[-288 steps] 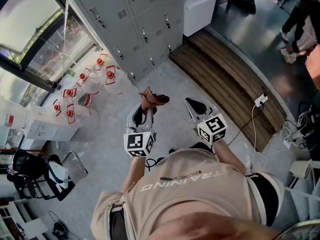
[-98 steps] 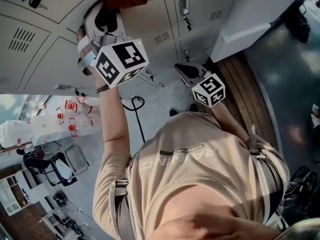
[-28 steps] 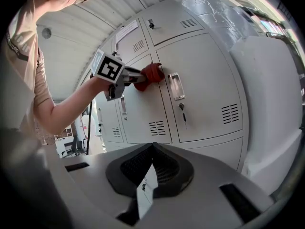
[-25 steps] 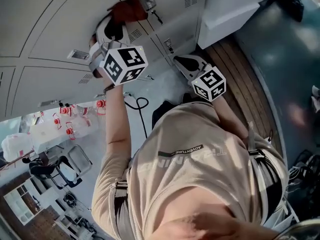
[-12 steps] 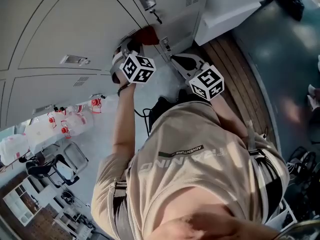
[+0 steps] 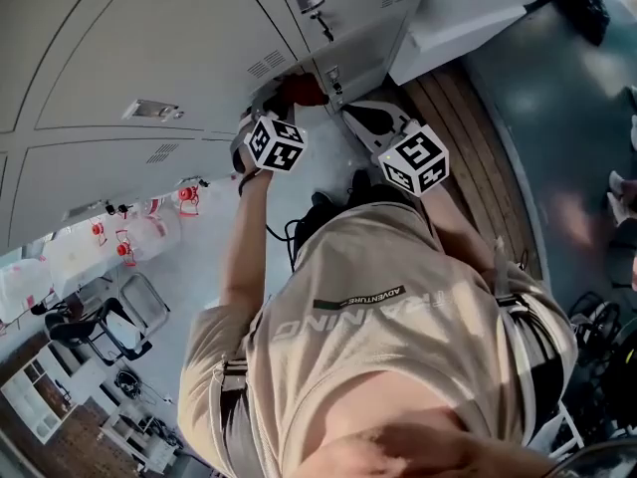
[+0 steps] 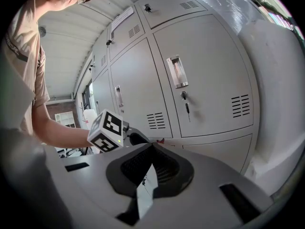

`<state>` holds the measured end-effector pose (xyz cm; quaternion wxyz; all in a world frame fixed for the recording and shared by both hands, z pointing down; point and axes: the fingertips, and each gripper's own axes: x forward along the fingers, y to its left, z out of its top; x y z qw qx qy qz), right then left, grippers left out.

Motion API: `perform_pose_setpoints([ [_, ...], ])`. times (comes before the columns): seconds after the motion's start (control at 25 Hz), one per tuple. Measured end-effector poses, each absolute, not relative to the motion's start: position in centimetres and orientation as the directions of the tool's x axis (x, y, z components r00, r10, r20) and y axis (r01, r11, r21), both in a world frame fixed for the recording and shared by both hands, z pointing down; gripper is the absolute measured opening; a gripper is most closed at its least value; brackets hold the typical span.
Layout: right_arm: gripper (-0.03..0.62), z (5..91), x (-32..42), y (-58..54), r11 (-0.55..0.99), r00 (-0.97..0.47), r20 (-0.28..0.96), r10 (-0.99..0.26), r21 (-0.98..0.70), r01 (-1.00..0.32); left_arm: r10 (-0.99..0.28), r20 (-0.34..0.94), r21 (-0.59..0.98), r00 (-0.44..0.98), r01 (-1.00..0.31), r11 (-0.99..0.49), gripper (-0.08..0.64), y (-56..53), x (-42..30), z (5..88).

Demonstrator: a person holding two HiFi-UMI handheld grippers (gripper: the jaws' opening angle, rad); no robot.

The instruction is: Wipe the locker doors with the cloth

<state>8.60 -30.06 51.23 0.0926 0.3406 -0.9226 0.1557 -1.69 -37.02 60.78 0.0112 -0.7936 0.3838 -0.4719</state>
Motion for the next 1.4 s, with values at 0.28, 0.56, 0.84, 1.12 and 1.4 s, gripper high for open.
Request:
perform_pose_setpoints([
  [0.28, 0.014, 49.4, 4.6, -29.2, 0.743, -0.758, 0.277, -0.591, -0.178, -0.645, -0.701, 0.502, 0.084, 0.507, -0.835, -0.543, 0.08, -32.7, -5.0, 53.4],
  [0.56, 0.012, 47.4, -0.5, -27.3, 0.789, -0.788, 0.25, -0.563, -0.121, -0.603, -0.841, 0.302, 0.215, 0.448, -0.892, -0.398, 0.08, -29.6, -11.0, 48.0],
  [0.84, 0.012, 45.3, -3.9, -25.0, 0.825, -0.811, 0.221, -0.542, -0.042, -0.563, -0.907, 0.194, 0.173, 0.374, -0.923, -0.344, 0.08, -26.7, -14.2, 44.7],
  [1.12, 0.012, 41.6, -4.5, -24.4, 0.807, -0.8, 0.13, -0.586, 0.007, -0.59, -0.916, 0.145, 0.104, 0.373, -0.927, -0.361, 0.08, -24.8, -14.5, 42.7],
  [1.4, 0.014, 41.2, -3.8, -23.2, 0.794, -0.789, 0.116, -0.604, -0.006, -0.608, -0.922, 0.113, 0.068, 0.372, -0.928, -0.366, 0.08, -23.9, -13.9, 41.6],
])
